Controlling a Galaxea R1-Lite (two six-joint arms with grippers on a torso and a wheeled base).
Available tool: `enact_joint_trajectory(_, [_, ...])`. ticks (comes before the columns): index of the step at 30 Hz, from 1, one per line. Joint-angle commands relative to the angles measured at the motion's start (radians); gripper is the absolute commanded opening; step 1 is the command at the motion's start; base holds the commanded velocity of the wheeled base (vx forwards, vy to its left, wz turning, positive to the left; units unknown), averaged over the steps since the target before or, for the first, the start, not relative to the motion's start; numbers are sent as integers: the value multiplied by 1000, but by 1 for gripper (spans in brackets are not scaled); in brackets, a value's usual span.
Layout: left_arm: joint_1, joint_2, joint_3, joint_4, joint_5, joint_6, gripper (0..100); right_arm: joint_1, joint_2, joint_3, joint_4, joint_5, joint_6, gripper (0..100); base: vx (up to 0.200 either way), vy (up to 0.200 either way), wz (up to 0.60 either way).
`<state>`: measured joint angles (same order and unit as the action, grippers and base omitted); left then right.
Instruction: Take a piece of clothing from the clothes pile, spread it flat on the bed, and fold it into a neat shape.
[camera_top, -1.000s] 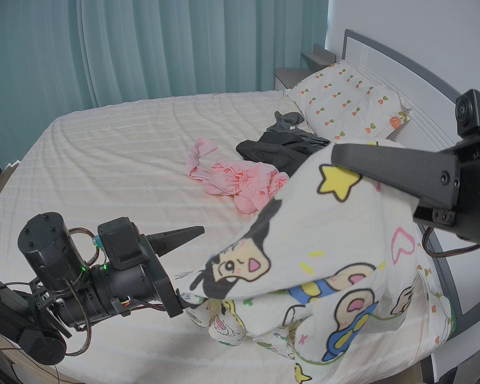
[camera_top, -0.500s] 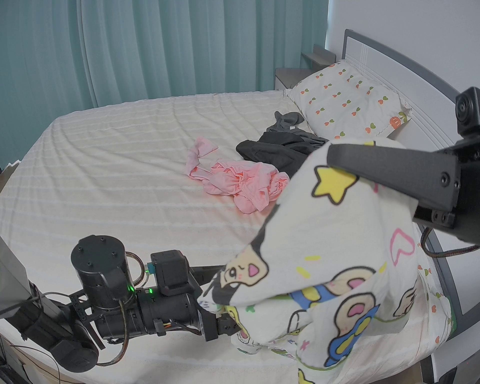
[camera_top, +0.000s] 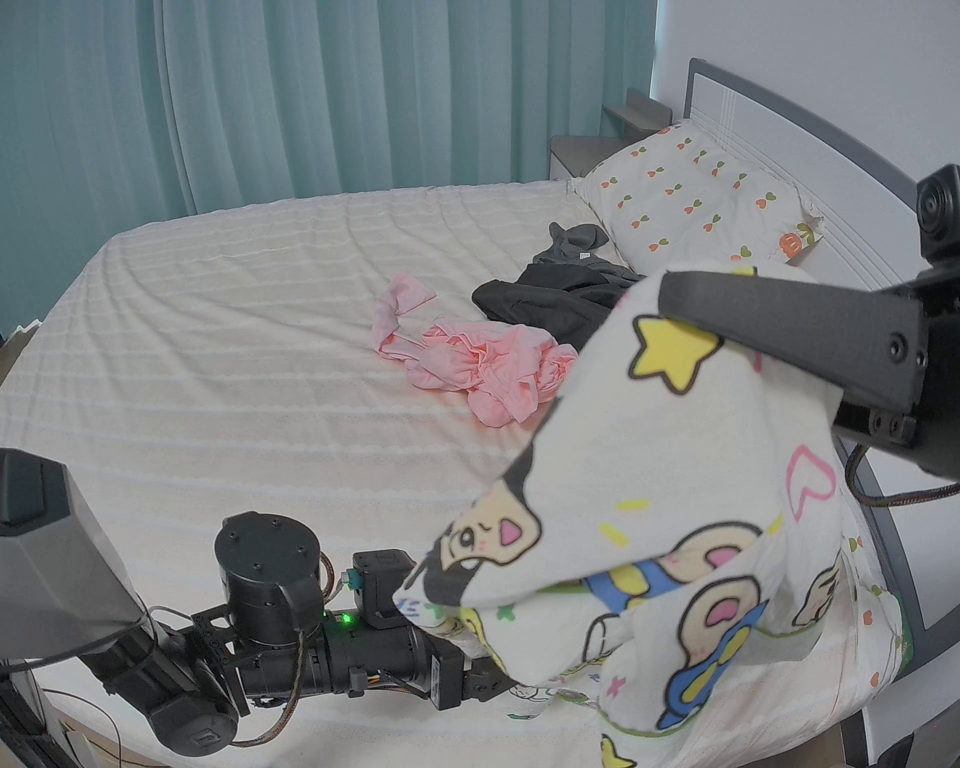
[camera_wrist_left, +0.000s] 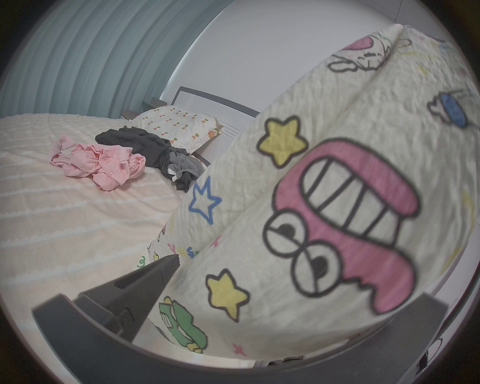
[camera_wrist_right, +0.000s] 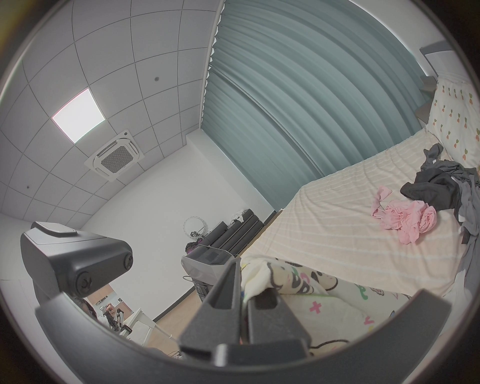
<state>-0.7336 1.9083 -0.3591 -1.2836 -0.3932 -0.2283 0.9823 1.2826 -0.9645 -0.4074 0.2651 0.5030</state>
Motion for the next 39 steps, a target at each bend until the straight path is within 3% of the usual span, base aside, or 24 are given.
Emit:
enact_joint_trajectory(1, [3,66,5,-43,0,-5,100,1,-6,-2,1,-1,-1,0,0,0,0])
enact_joint_trajectory(2, [3,66,5,-43,0,-5,0,1,-6,-2,1,-1,-1,0,0,0,0])
enact_joint_trajectory(8, [8,78,54,-98,2,-9,0,-4,-19,4,4,-1,0,0,0,0,0])
enact_joint_trajectory(17, [82,-41,175,-191,7,-11,0,-45,-60,15,18,0,-1,0,0,0,0])
enact_joint_trajectory(20, [106,-163,200,-191,51,-40,0,-108,-85,16,55,5,0,0,0,0,0])
enact_joint_trajectory(24, [149,-276,216,-186,62,-126,0,-248,-108,32,61,28,14,0,0,0,0])
enact_joint_trajectory(29, [220,-390,206,-175,96,-138,0,-366,-146,87,61,85,17,0,0,0,0])
enact_joint_trajectory(33, [303,-505,134,-48,154,-135,0,-445,-149,92,61,83,17,0,0,0,0])
enact_joint_trajectory(35, [352,-611,34,113,208,-140,0,-490,-144,78,59,82,17,0,0,0,0])
enact_joint_trajectory(36, [352,-611,34,113,208,-140,0,-490,-144,78,59,82,17,0,0,0,0])
enact_joint_trajectory(38, [356,-732,-106,333,304,-134,0,-504,-144,70,48,79,16,0,0,0,0])
enact_joint_trajectory(39, [356,-752,-136,376,330,-131,0,-504,-146,69,48,79,16,0,0,0,0])
